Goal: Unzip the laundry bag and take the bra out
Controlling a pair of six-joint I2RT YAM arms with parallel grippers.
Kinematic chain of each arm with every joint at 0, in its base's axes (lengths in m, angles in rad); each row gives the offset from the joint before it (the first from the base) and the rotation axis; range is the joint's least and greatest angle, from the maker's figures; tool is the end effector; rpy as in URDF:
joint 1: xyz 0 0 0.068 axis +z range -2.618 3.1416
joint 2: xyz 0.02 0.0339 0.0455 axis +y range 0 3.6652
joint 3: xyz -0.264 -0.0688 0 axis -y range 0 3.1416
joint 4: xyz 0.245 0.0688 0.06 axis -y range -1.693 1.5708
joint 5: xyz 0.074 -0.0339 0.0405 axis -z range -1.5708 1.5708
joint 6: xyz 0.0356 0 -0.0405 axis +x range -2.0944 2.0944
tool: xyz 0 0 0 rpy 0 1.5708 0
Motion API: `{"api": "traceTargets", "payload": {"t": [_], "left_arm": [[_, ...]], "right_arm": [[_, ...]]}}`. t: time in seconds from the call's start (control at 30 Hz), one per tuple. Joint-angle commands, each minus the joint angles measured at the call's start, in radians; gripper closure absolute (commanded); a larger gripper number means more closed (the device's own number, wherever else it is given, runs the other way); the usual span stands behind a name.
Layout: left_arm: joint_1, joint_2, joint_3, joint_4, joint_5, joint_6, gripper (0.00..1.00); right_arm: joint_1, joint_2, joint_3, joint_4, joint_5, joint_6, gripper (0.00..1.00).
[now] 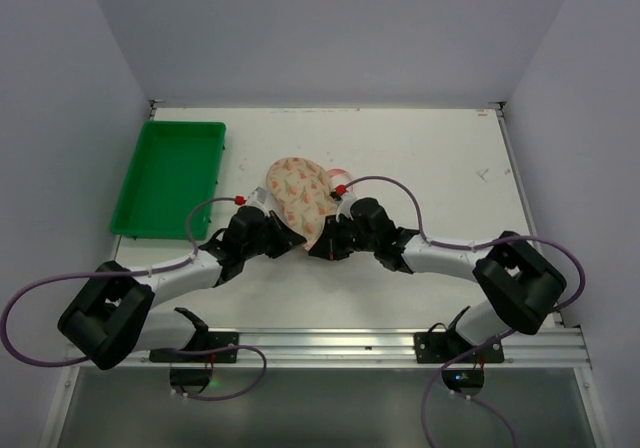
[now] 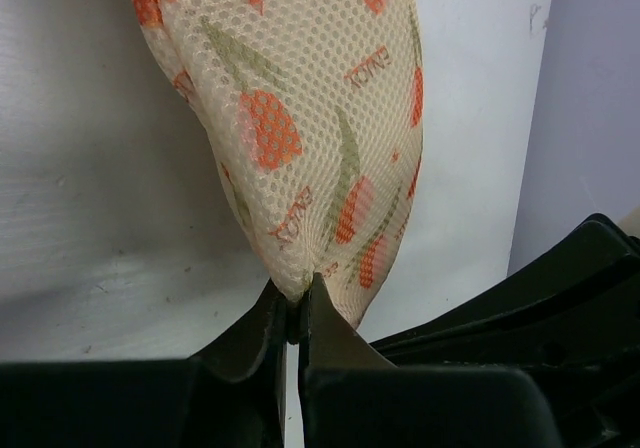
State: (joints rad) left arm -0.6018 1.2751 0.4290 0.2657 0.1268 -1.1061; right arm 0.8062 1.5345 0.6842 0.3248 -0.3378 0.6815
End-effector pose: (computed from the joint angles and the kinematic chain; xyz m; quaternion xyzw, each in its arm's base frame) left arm 0.1968 -0.1406 0.1624 -0.1899 0.8579 -0.3942 0.2696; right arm 0.2062 0.2320 0.1788 -0.1370 0.8473 0.4404 0.2635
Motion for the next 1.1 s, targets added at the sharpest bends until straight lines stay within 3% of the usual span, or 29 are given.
{"api": "traceTargets", "payload": {"t": [0.0, 0.57, 0.8, 0.9, 0.93, 1.0, 1.03, 1.07], "left_arm": [[0.005, -0.016, 0.039, -0.006, 0.005, 0.060, 1.00], [0.085, 0.069, 0.255, -0.183, 0.048, 0.553, 1.00], [0.111, 0.128, 0.269, -0.177, 0.028, 0.651, 0.99], [0.119, 0.106, 0.260, -0.194, 0.014, 0.599, 0.73], [0.120, 0.095, 0.242, -0.195, 0.007, 0.573, 0.57], [0.120, 0.069, 0.217, -0.189, 0.007, 0.487, 0.42], [0.120, 0.043, 0.190, -0.189, 0.007, 0.459, 0.27], [0.120, 0.027, 0.177, -0.187, 0.007, 0.398, 0.22]], "right_arm": [[0.004, -0.095, -0.020, -0.018, 0.029, -0.016, 1.00], [0.034, -0.208, -0.055, -0.119, 0.049, -0.057, 1.00], [0.062, -0.168, -0.022, -0.125, 0.042, -0.071, 1.00], [0.068, -0.137, -0.009, -0.096, 0.037, -0.060, 1.00], [0.068, -0.128, 0.000, -0.078, 0.037, -0.057, 1.00], [0.068, -0.097, 0.012, -0.061, 0.040, -0.048, 1.00], [0.068, -0.085, 0.018, -0.047, 0.042, -0.045, 1.00], [0.068, -0.074, 0.029, -0.038, 0.043, -0.042, 1.00]]}}
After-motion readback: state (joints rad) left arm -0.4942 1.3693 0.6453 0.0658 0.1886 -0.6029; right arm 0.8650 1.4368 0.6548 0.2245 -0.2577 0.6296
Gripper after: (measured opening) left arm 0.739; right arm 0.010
